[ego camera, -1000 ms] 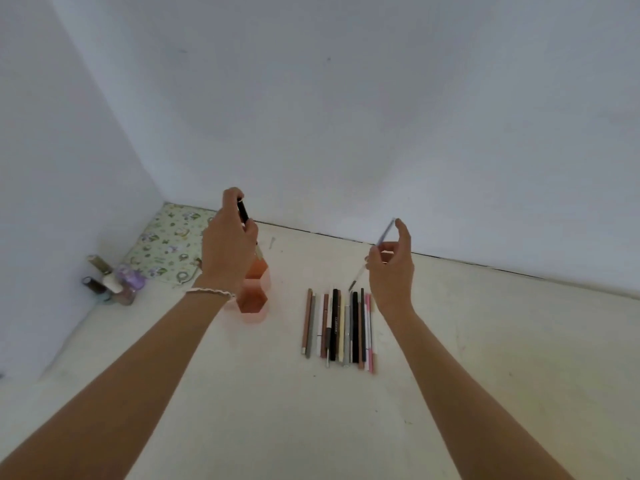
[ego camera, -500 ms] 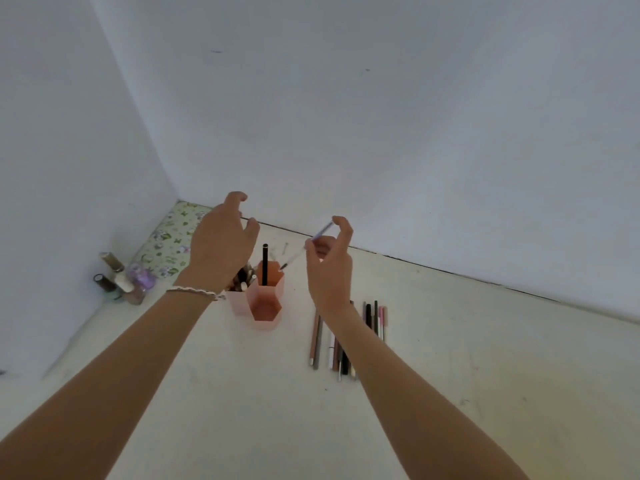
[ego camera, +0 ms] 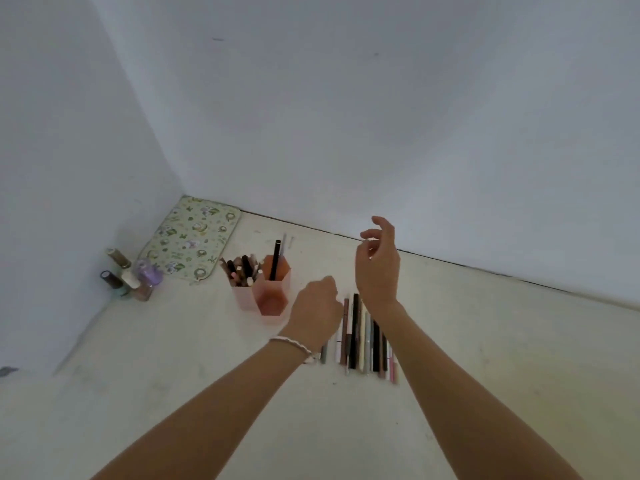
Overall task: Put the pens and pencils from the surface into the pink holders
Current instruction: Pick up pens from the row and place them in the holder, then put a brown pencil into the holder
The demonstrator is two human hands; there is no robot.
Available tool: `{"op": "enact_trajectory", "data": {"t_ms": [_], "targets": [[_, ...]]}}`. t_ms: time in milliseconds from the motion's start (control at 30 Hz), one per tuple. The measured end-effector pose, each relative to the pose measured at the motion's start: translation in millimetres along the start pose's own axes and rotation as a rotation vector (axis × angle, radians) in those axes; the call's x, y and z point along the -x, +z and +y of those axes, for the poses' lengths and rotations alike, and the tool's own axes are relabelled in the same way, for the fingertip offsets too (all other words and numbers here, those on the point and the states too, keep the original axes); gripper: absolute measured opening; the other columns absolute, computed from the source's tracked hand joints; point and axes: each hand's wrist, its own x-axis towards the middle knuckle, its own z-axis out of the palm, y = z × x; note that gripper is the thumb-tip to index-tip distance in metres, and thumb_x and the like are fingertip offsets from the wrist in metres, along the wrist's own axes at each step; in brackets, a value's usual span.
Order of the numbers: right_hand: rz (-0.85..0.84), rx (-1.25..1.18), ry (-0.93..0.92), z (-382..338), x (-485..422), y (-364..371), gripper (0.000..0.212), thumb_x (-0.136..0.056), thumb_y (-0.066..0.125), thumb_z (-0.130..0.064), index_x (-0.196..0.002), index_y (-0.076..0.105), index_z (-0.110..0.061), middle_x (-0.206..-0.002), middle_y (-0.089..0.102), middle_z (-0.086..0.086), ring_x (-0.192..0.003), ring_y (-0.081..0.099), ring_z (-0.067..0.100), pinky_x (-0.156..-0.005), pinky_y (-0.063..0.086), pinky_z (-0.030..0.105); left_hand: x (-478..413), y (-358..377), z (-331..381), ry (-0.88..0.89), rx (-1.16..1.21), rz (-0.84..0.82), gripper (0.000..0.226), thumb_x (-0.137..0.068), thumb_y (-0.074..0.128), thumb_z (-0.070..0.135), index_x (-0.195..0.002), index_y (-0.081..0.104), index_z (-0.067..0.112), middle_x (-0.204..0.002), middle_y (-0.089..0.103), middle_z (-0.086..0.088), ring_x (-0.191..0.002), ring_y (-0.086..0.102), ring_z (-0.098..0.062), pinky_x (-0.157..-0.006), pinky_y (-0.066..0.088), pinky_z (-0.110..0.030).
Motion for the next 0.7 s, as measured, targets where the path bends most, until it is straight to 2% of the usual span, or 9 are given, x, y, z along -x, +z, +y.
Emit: {"op": "enact_trajectory", "data": {"t_ms": [67,133,233,300,433,533,633,700], "targets": [[0.019,-0.004,0.016,9.0,-6.3,-26.8,0.048,-0.087,0.043,-0.003,-0.125,0.043,-0.033,-0.093,0.061,-0.012,-0.061,0.054,0.003,-0.059,0.044,0.013,-2.0,32.1,-2.3,-0.039,-0.125,-0.078,0.029,-0.096,0.042,0.008,-0.125,0.048,0.008,-0.12,0.058,-0.011,-0.11,0.06,-0.027,-0.089,0.047,-0.032],[0.044,0.003,0.046,20.7,-7.9,-51.6,0.05,-0.086,0.042,-0.003,-0.124,0.043,-0.035,-0.091,0.062,-0.012,-0.057,0.053,0.003,-0.055,0.044,0.013,-3.6,50.9,-7.3,-0.09,-0.21,-0.085,0.036,-0.101,0.037,0.009,-0.136,0.039,0.009,-0.128,0.054,-0.011,-0.114,0.059,-0.027,-0.091,0.047,-0.032],[0.076,0.032,0.087,40.5,-3.4,-78.2,0.051,-0.085,0.042,-0.001,-0.123,0.045,-0.035,-0.088,0.062,-0.011,-0.055,0.051,0.003,-0.056,0.046,0.018,-6.7,62.6,-11.3,-0.159,-0.216,-0.056,0.031,-0.103,0.033,0.013,-0.134,0.038,0.01,-0.124,0.056,-0.012,-0.108,0.063,-0.028,-0.084,0.05,-0.035],[0.081,0.055,0.103,51.8,3.2,-87.0,0.051,-0.085,0.043,0.0,-0.124,0.045,-0.033,-0.087,0.062,-0.011,-0.055,0.051,0.004,-0.055,0.046,0.016,-10.4,64.9,-12.1,-0.195,-0.211,-0.057,0.029,-0.102,0.035,0.012,-0.131,0.039,0.008,-0.121,0.058,-0.013,-0.107,0.063,-0.029,-0.083,0.051,-0.036],[0.065,0.077,0.152,68.8,16.7,-92.2,0.05,-0.085,0.044,0.0,-0.124,0.046,-0.031,-0.086,0.062,-0.01,-0.052,0.05,0.005,-0.054,0.047,0.018,-14.6,64.8,-11.1,-0.292,-0.074,-0.078,0.036,-0.096,0.052,0.012,-0.128,0.04,0.002,-0.119,0.061,-0.016,-0.109,0.063,-0.034,-0.084,0.05,-0.039],[0.033,0.122,0.189,81.8,22.3,-93.3,0.042,-0.087,0.045,-0.002,-0.122,0.049,-0.026,-0.08,0.061,-0.009,-0.051,0.05,0.004,-0.049,0.044,0.013,-16.7,51.5,-5.7,-0.226,0.01,-0.015,0.036,-0.092,0.063,0.017,-0.122,0.044,0.007,-0.108,0.065,-0.012,-0.097,0.065,-0.03,-0.078,0.051,-0.037],[-0.128,0.269,0.305,95.7,28.9,-88.9,0.03,-0.093,0.047,-0.005,-0.12,0.055,-0.014,-0.07,0.057,-0.005,-0.053,0.051,0.008,-0.049,0.042,0.017,-23.3,25.2,9.6,-0.108,0.243,0.132,0.037,-0.092,0.065,0.016,-0.125,0.048,0.013,-0.099,0.067,-0.005,-0.085,0.067,-0.021,-0.07,0.051,-0.028],[-0.262,0.331,0.406,102.5,36.4,-81.4,0.03,-0.095,0.048,-0.008,-0.124,0.053,-0.009,-0.076,0.058,-0.001,-0.062,0.055,0.013,-0.058,0.045,0.023,-27.8,7.1,24.3,-0.029,0.392,0.205,0.045,-0.094,0.06,0.009,-0.135,0.043,0.017,-0.098,0.066,-0.005,-0.078,0.067,-0.017,-0.059,0.051,-0.019]]}}
